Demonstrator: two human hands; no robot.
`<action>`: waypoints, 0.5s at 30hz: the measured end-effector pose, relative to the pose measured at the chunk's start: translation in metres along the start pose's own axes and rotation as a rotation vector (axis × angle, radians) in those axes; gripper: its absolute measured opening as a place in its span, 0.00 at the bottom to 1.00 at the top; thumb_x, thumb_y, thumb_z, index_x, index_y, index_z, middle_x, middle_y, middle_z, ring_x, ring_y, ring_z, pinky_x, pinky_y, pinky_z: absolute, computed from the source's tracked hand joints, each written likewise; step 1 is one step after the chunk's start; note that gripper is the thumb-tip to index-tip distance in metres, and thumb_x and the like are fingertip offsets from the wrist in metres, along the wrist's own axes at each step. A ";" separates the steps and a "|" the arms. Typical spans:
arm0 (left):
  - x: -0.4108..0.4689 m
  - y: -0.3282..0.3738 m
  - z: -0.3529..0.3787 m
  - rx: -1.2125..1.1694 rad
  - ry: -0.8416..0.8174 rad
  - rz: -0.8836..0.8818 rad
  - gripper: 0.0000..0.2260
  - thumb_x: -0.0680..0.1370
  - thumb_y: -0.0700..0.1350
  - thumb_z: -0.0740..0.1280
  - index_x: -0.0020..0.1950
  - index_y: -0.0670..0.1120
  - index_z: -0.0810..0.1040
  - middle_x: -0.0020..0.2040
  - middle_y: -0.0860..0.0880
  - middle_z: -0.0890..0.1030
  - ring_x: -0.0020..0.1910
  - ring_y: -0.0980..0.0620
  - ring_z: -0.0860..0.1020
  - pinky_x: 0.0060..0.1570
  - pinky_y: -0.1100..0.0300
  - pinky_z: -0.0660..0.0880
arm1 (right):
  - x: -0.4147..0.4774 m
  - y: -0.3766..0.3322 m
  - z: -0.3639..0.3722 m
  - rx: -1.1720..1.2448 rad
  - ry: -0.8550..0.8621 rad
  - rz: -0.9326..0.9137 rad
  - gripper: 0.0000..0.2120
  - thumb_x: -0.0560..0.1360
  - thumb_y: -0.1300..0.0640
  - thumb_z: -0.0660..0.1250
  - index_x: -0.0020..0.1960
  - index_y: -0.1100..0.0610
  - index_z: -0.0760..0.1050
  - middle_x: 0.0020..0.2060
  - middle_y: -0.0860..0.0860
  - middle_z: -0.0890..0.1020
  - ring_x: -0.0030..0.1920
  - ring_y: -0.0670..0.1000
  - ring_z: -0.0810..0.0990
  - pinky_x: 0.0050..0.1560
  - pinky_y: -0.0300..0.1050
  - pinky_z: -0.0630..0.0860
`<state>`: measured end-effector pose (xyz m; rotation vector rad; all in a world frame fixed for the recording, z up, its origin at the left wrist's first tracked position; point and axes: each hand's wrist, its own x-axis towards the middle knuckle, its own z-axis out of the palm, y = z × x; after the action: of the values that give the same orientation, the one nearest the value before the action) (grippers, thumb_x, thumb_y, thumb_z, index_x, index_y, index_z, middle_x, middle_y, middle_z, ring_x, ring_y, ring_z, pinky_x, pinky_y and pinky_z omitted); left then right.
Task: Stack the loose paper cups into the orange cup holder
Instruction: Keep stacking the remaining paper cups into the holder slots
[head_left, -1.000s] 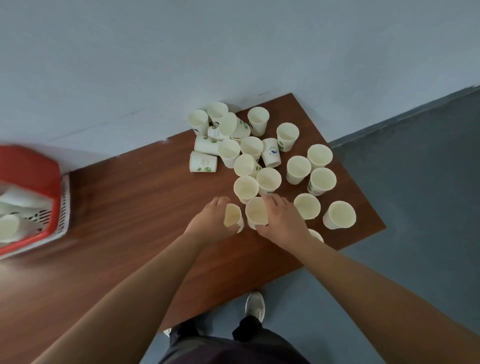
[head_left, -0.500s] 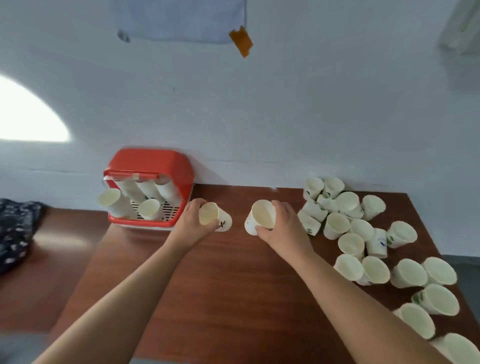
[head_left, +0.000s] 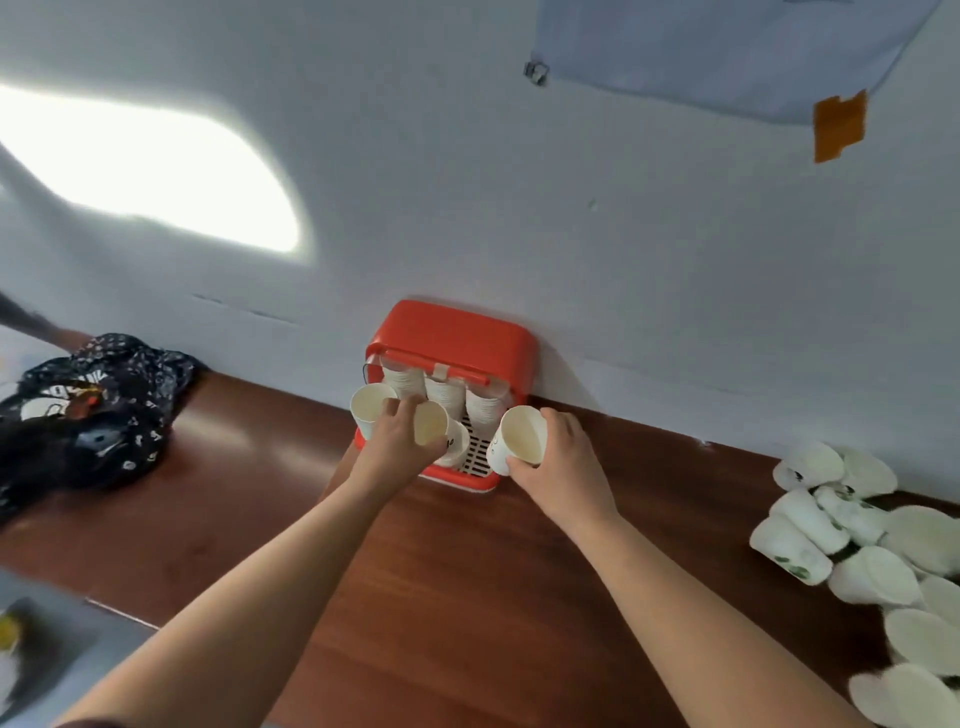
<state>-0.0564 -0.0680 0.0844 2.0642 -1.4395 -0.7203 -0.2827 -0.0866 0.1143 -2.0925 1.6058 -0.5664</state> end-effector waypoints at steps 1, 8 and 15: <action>0.009 -0.005 0.000 0.017 -0.012 0.022 0.30 0.73 0.50 0.73 0.72 0.49 0.67 0.67 0.47 0.68 0.63 0.45 0.72 0.62 0.50 0.71 | 0.005 -0.003 0.006 -0.002 0.000 0.010 0.32 0.69 0.49 0.75 0.68 0.57 0.67 0.60 0.53 0.74 0.60 0.55 0.74 0.59 0.48 0.74; 0.057 -0.028 0.021 0.202 -0.155 0.167 0.33 0.74 0.55 0.73 0.75 0.48 0.66 0.70 0.44 0.68 0.66 0.43 0.71 0.62 0.46 0.74 | 0.029 -0.007 0.038 -0.015 -0.013 0.070 0.34 0.70 0.48 0.75 0.70 0.53 0.65 0.64 0.49 0.72 0.63 0.51 0.73 0.57 0.44 0.77; 0.067 -0.056 0.047 0.253 -0.310 0.231 0.35 0.76 0.52 0.71 0.79 0.45 0.59 0.77 0.44 0.64 0.71 0.42 0.70 0.67 0.48 0.70 | 0.040 -0.007 0.059 0.049 -0.022 0.121 0.33 0.71 0.51 0.75 0.71 0.54 0.65 0.65 0.49 0.71 0.64 0.50 0.72 0.57 0.40 0.73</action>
<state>-0.0315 -0.1198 0.0038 1.9810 -1.9966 -0.8230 -0.2340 -0.1186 0.0722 -1.9443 1.6764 -0.5342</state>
